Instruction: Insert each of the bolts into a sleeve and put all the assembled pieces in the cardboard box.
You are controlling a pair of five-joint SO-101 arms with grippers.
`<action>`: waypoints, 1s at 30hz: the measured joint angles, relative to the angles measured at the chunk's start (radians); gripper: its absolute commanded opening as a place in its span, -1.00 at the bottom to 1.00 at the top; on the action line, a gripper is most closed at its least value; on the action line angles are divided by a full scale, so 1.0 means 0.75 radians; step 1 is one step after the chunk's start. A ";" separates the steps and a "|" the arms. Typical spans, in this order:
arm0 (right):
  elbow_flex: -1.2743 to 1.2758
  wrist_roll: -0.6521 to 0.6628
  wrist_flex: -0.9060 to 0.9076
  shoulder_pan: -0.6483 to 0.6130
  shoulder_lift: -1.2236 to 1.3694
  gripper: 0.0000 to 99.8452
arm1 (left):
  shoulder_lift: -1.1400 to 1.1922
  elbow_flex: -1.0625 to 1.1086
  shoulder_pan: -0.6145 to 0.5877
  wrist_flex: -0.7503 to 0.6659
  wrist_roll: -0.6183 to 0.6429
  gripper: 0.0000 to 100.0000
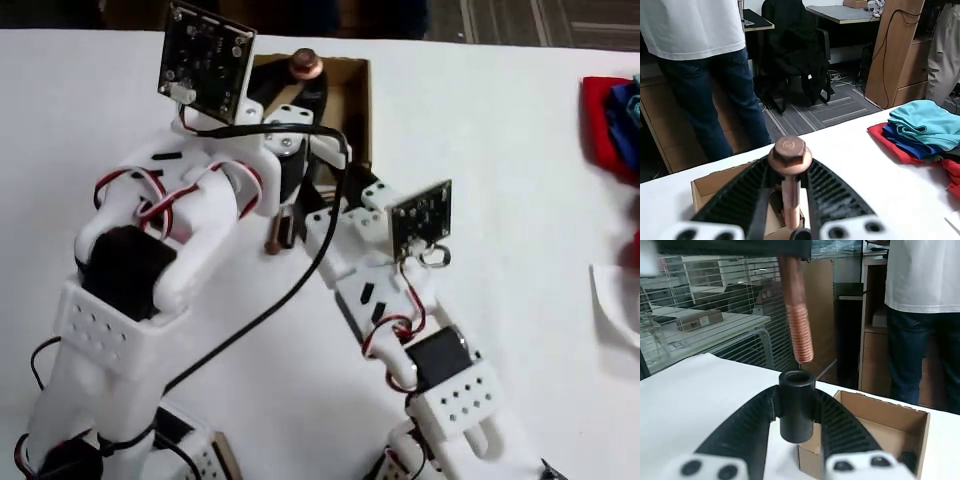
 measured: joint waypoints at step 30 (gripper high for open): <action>0.002 0.002 0.006 0.023 -0.002 -0.96 | 0.000 0.002 0.018 0.094 -0.004 -0.95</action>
